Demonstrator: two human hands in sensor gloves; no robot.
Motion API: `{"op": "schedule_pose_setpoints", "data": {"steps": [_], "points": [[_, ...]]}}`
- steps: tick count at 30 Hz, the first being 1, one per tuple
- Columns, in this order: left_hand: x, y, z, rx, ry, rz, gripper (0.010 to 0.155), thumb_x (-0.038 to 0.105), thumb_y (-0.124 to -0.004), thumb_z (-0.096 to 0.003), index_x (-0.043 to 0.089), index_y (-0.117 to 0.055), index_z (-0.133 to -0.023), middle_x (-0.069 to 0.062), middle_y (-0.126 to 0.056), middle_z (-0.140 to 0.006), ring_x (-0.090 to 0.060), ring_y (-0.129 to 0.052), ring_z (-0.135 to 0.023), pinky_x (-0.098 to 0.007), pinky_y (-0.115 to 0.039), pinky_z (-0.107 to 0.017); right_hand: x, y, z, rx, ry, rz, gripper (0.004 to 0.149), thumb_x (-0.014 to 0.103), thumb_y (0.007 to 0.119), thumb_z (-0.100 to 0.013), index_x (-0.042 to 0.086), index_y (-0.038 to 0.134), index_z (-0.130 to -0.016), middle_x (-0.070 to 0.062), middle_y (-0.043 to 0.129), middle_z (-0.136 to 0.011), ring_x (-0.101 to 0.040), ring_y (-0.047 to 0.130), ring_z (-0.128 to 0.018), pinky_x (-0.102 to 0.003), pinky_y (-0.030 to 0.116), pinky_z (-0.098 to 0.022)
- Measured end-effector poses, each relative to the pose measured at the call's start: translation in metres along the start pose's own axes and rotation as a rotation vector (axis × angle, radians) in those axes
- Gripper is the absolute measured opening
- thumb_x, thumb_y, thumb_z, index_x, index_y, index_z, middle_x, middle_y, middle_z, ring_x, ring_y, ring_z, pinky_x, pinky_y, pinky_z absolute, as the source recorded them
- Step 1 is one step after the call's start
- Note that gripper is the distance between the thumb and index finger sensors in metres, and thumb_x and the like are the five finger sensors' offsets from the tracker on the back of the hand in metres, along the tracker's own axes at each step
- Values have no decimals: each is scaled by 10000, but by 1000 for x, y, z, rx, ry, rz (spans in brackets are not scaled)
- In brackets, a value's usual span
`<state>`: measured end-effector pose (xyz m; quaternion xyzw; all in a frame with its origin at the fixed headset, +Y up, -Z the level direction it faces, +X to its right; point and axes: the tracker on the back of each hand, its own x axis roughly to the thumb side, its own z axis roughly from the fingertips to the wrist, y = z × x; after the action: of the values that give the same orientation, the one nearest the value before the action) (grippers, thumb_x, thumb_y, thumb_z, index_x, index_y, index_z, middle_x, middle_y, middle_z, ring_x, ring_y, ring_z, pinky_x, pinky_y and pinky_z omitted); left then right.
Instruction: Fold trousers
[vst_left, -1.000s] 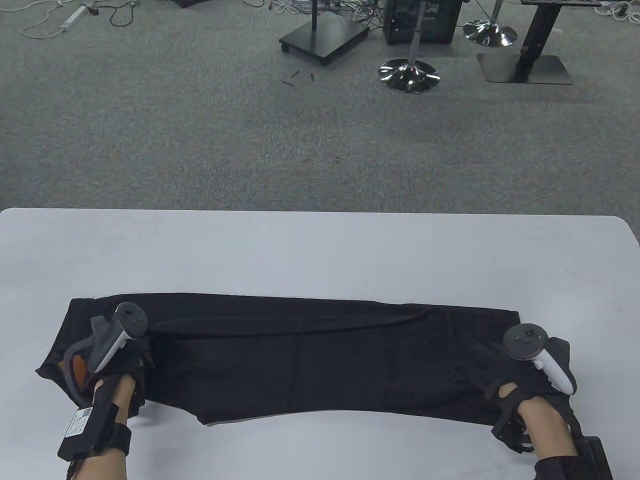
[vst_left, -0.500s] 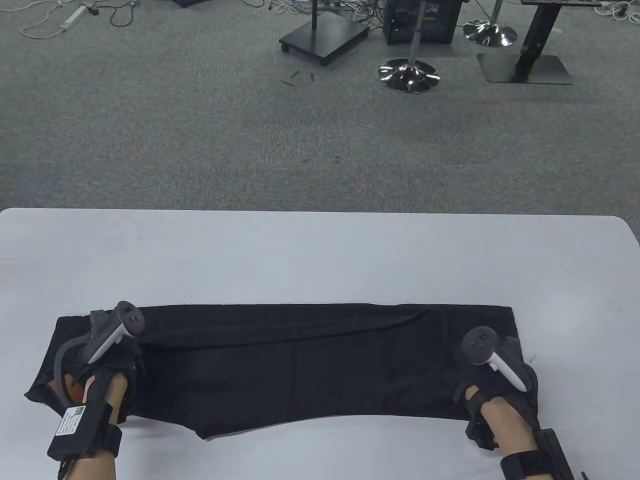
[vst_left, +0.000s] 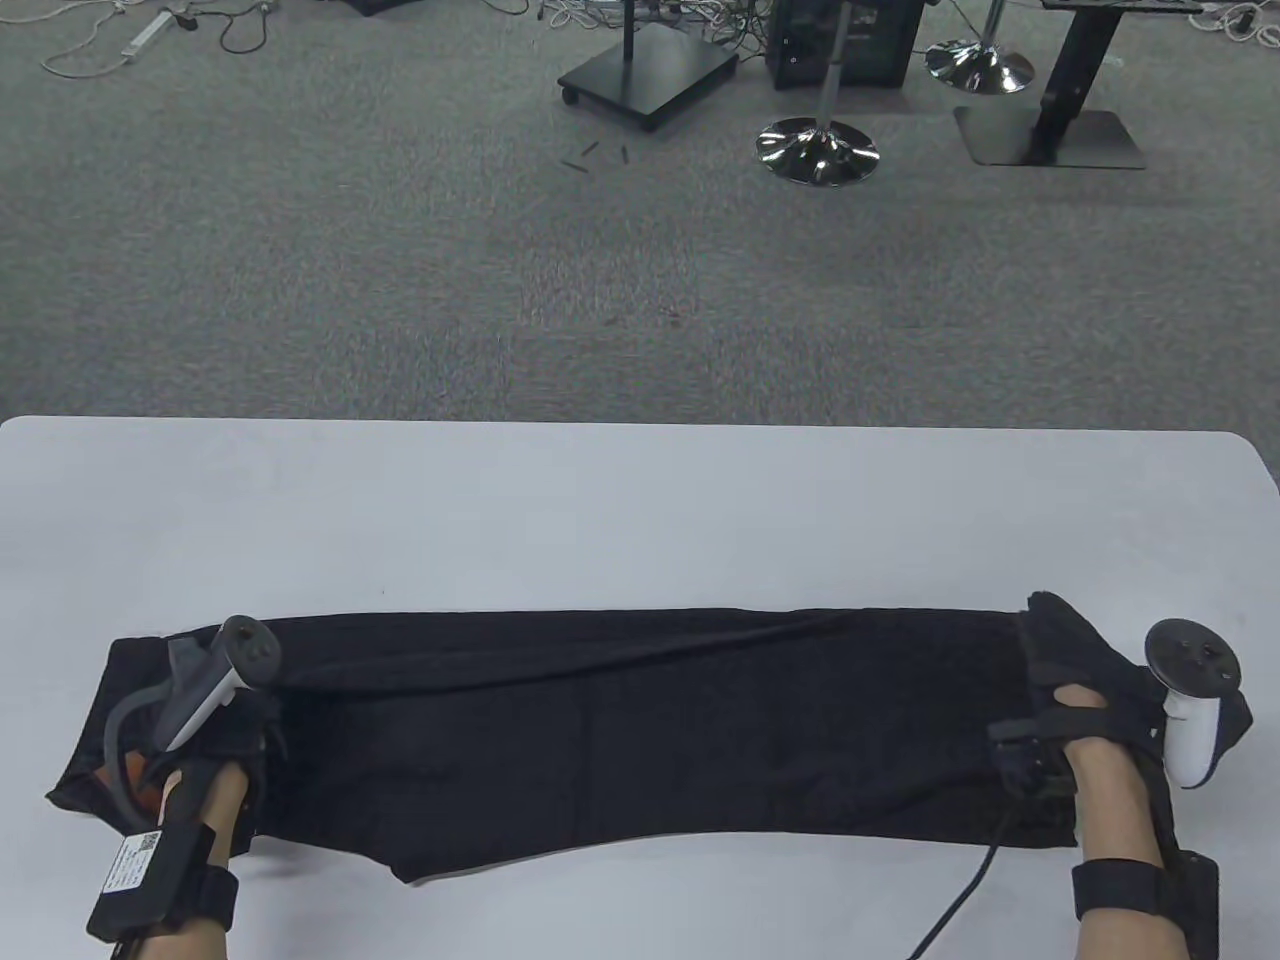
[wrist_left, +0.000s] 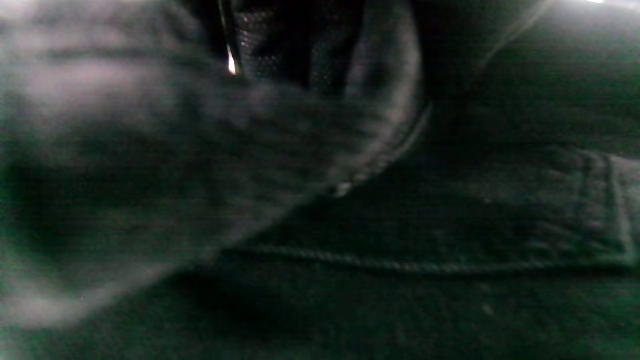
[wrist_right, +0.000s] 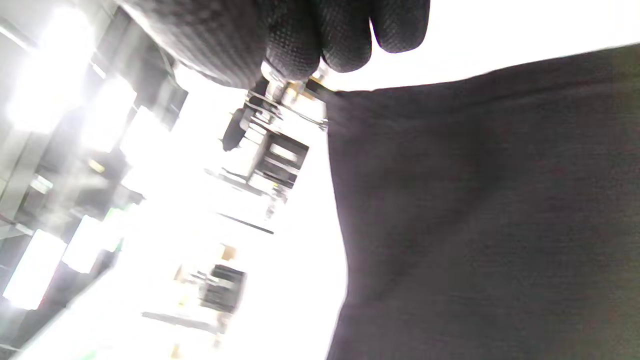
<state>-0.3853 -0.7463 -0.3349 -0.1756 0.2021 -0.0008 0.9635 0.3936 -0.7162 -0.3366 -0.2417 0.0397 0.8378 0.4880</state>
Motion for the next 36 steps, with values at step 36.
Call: {"op": "schedule_pose_setpoints", "data": {"steps": [36], "points": [[-2,13,-4,43,10,0,538,525,-766,-539,319,-765,-1036,72,-847,-1044,-227,-887,-1010,-550,-628,-811,-12,31,18,-131,216,806,618,388,789,-566,288,470,-1086,-44,583,-1121,-383,523,-1049,-637,396,-770]]}}
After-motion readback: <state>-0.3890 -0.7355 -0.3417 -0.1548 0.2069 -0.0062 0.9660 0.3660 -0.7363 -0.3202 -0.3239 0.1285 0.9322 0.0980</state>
